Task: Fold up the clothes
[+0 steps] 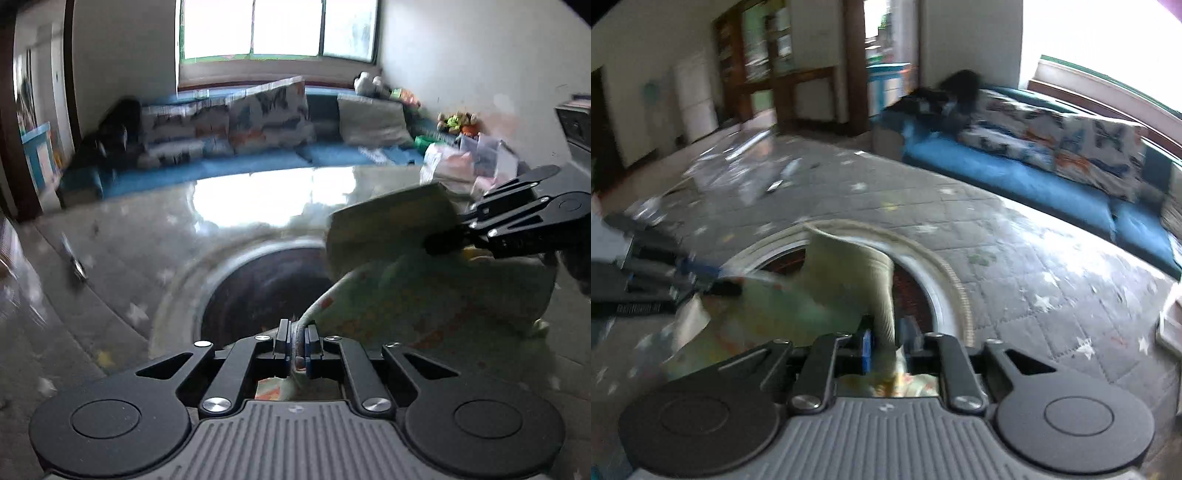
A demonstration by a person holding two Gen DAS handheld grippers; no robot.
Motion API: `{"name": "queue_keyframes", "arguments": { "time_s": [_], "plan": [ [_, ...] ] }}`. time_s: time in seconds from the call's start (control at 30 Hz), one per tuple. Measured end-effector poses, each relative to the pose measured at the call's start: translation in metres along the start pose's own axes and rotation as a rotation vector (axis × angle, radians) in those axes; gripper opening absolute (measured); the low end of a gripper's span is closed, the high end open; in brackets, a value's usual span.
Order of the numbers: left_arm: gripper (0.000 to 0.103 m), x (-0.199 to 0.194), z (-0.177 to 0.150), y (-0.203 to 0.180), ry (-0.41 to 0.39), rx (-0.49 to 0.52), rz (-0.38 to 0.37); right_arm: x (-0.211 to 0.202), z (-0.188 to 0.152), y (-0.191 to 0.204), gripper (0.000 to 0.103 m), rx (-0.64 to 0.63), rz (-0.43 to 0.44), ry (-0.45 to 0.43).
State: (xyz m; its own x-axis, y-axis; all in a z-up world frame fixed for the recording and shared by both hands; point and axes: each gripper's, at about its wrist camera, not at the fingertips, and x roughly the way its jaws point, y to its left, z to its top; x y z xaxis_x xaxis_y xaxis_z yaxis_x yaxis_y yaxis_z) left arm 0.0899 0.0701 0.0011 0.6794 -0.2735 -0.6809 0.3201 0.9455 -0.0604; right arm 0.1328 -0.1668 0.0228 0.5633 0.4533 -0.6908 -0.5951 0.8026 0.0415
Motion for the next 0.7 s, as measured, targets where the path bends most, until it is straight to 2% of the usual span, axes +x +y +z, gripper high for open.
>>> {"name": "queue_keyframes", "arguments": {
  "time_s": [0.03, 0.1, 0.27, 0.33, 0.43, 0.57, 0.63, 0.7],
  "plan": [
    [0.009, 0.006, 0.000, 0.002, 0.011, -0.006, 0.009, 0.001, -0.004, -0.004, 0.020, 0.021, -0.017, -0.008],
    [0.011, 0.012, -0.002, 0.005, 0.019, -0.018, 0.015, -0.001, -0.011, -0.011, 0.034, 0.054, -0.046, -0.021],
    [0.028, 0.011, -0.004, 0.010, 0.014, -0.040, 0.050, -0.034, -0.040, -0.022, 0.038, 0.066, -0.185, -0.056],
    [0.028, 0.010, -0.006, 0.012, 0.013, -0.054, 0.061, -0.050, -0.048, -0.029, 0.039, 0.106, -0.222, -0.082],
    [0.037, 0.007, -0.005, 0.015, 0.003, -0.072, 0.089, -0.069, -0.061, -0.038, 0.040, 0.172, -0.215, -0.106],
    [0.044, -0.003, -0.003, 0.017, -0.024, -0.110, 0.125, -0.083, -0.081, -0.038, 0.045, 0.236, -0.111, -0.130],
    [0.044, -0.010, -0.002, 0.019, -0.037, -0.140, 0.125, -0.079, -0.091, -0.037, 0.045, 0.241, -0.105, -0.111],
    [0.044, -0.018, -0.004, 0.015, -0.046, -0.145, 0.118, -0.071, -0.101, -0.040, 0.045, 0.256, -0.134, -0.092]
  ]
}}
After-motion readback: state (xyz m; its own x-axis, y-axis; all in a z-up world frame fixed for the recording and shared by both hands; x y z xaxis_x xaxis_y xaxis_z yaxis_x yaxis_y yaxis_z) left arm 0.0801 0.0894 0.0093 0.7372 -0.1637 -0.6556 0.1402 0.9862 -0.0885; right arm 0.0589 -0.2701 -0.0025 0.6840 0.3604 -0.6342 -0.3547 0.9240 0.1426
